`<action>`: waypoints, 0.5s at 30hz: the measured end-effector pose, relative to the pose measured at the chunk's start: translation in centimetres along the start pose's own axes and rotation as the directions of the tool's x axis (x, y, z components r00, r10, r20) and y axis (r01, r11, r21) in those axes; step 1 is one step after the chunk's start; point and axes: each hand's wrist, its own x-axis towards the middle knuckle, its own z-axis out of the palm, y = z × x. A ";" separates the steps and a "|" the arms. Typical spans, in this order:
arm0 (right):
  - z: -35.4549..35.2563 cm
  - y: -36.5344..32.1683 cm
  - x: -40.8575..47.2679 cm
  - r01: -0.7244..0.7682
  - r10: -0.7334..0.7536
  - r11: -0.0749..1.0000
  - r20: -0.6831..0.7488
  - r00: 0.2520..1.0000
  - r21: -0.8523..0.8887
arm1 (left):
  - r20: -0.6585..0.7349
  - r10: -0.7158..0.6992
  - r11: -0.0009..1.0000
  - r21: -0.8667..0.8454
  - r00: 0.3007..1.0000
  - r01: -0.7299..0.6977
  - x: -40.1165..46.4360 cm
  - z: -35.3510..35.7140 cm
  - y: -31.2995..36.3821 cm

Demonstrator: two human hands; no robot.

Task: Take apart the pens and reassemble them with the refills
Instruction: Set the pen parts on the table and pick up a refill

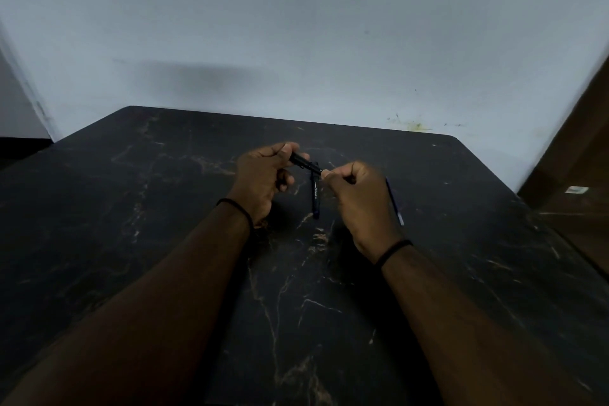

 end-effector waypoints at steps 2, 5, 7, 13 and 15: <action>0.0 -0.1 -0.1 0.013 -0.013 1.000 -0.007 1.000 -0.006 | -0.005 0.013 1.000 0.006 1.000 -0.013 0.0 0.2 0.0; -0.1 -0.2 -0.2 0.026 -0.026 1.000 -0.017 1.000 -0.018 | -0.007 0.012 1.000 0.000 1.000 -0.012 -0.2 0.5 0.0; -0.2 -0.4 -0.3 0.026 -0.027 0.999 -0.016 1.000 -0.037 | -0.009 0.006 1.000 0.008 1.000 -0.006 -0.3 0.5 0.0; -0.3 -0.7 -0.6 0.018 -0.020 0.997 -0.017 1.000 -0.078 | -0.051 -0.018 0.998 0.056 0.999 0.021 -0.3 0.6 -0.1; -0.3 -0.7 -0.7 0.037 -0.040 0.994 -0.026 0.999 -0.100 | -0.041 -0.009 0.998 0.056 0.999 0.012 -0.4 0.6 -0.1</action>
